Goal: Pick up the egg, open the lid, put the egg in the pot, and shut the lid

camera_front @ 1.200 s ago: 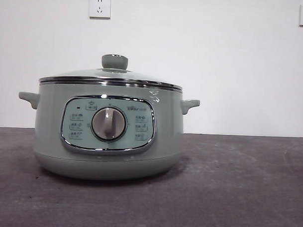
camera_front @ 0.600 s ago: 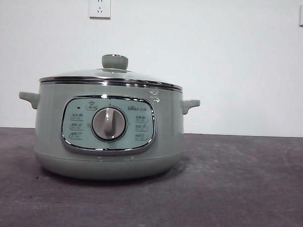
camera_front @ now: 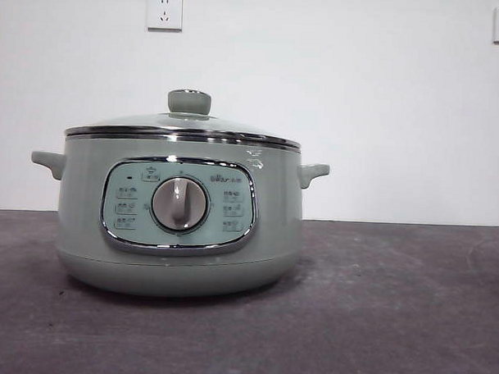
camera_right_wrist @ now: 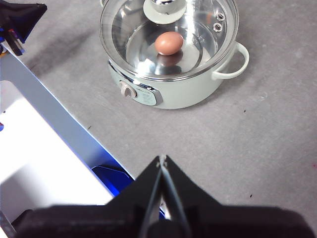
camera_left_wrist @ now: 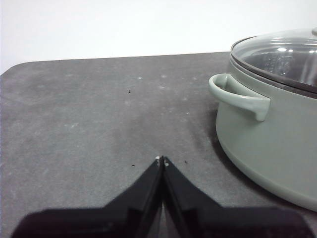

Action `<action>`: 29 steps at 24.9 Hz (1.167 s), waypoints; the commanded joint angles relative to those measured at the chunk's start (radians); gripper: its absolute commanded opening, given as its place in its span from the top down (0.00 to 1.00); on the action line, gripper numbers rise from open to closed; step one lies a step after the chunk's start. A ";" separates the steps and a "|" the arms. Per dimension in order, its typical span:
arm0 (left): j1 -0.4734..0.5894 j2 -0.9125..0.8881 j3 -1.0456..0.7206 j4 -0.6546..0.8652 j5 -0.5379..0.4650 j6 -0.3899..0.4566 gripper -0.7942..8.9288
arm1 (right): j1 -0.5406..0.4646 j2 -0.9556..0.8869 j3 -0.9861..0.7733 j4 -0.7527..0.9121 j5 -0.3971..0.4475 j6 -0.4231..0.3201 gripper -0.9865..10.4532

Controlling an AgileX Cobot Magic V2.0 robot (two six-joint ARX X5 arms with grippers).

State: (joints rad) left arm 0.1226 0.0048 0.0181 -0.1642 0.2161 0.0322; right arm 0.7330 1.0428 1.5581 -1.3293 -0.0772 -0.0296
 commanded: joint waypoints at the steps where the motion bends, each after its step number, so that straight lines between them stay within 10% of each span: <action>1: 0.003 -0.003 -0.015 -0.002 -0.003 -0.010 0.92 | 0.000 -0.003 0.002 0.008 0.002 0.010 0.91; 5: 0.003 -0.003 -0.015 -0.002 -0.003 -0.010 0.92 | -0.068 -0.041 0.000 0.083 0.029 -0.095 0.91; 8: 0.003 -0.003 -0.015 -0.002 -0.003 -0.010 0.92 | -0.259 -0.136 -0.079 0.283 -0.130 -0.090 0.91; 15: 0.003 -0.003 -0.015 -0.002 -0.003 -0.010 0.92 | -0.586 -0.527 -0.696 0.858 -0.234 -0.046 0.91; 29: 0.003 -0.003 -0.015 -0.002 -0.003 -0.010 0.92 | -0.635 -0.893 -1.326 1.178 -0.126 0.028 0.91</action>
State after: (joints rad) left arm 0.1223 0.0048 0.0181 -0.1665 0.2161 0.0322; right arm 0.0986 0.1692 0.2687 -0.1749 -0.2066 -0.0277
